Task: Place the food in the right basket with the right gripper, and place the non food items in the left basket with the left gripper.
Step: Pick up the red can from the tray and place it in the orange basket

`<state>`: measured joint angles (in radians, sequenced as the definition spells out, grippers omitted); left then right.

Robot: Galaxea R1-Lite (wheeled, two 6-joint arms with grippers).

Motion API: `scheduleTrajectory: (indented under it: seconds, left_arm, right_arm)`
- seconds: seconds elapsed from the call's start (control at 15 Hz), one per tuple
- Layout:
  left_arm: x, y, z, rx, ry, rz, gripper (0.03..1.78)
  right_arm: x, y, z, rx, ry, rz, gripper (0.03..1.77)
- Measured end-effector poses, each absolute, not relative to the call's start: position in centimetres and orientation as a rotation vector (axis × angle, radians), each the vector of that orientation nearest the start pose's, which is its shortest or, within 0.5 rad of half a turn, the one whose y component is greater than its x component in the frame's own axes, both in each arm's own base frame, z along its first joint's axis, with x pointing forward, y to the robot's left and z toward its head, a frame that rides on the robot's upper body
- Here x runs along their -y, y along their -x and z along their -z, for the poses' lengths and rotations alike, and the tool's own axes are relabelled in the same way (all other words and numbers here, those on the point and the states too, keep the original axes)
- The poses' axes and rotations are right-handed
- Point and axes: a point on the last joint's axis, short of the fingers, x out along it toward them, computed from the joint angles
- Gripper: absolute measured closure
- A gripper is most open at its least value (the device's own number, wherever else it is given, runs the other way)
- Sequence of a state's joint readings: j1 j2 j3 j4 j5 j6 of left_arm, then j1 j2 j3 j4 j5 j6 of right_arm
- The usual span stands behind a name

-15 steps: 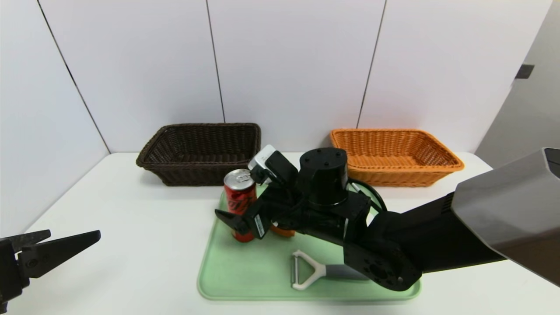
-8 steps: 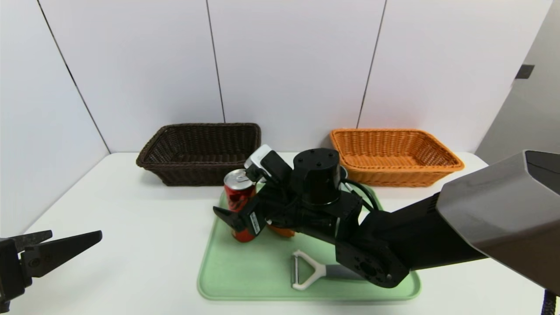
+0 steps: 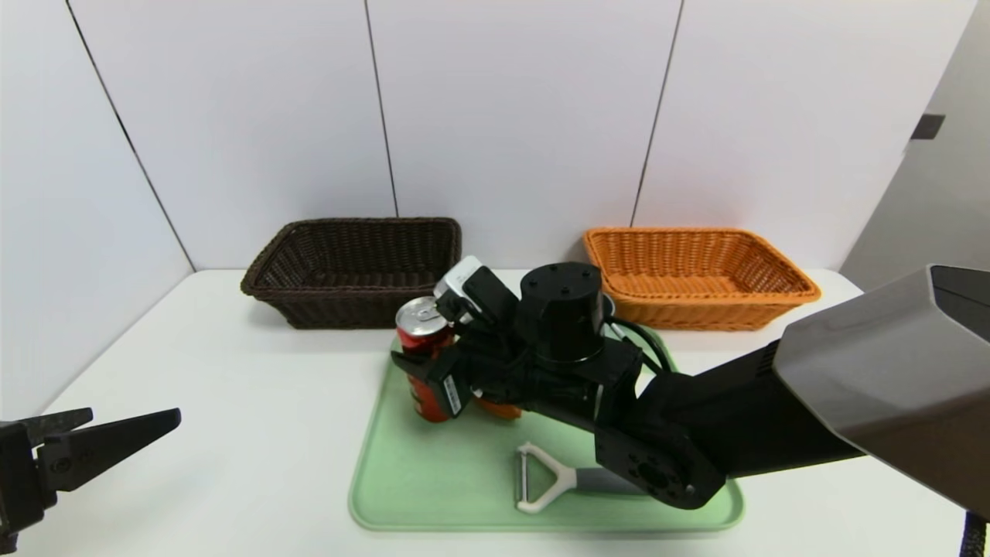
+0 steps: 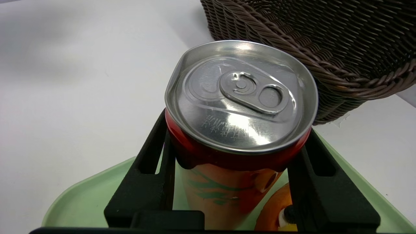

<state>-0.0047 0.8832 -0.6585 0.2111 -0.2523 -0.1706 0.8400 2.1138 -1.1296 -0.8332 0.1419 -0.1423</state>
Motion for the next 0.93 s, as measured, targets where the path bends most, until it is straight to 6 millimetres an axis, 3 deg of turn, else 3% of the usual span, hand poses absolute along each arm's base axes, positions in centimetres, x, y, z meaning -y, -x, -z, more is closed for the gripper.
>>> scheduleTrajectory:
  seconds: [0.4, 0.93]
  left_arm:
    - [0.6, -8.7, -22.4, -0.451, 0.220, 0.217, 0.12]
    - [0.6, -8.5, -22.5, -0.441, 0.220, 0.216, 0.12]
  right_arm:
    - [-30.8, -27.2, -14.7, -0.064, 0.165, -0.994, 0.87]
    - [-30.0, -26.2, -19.4, 0.004, 0.124, -0.995, 0.88]
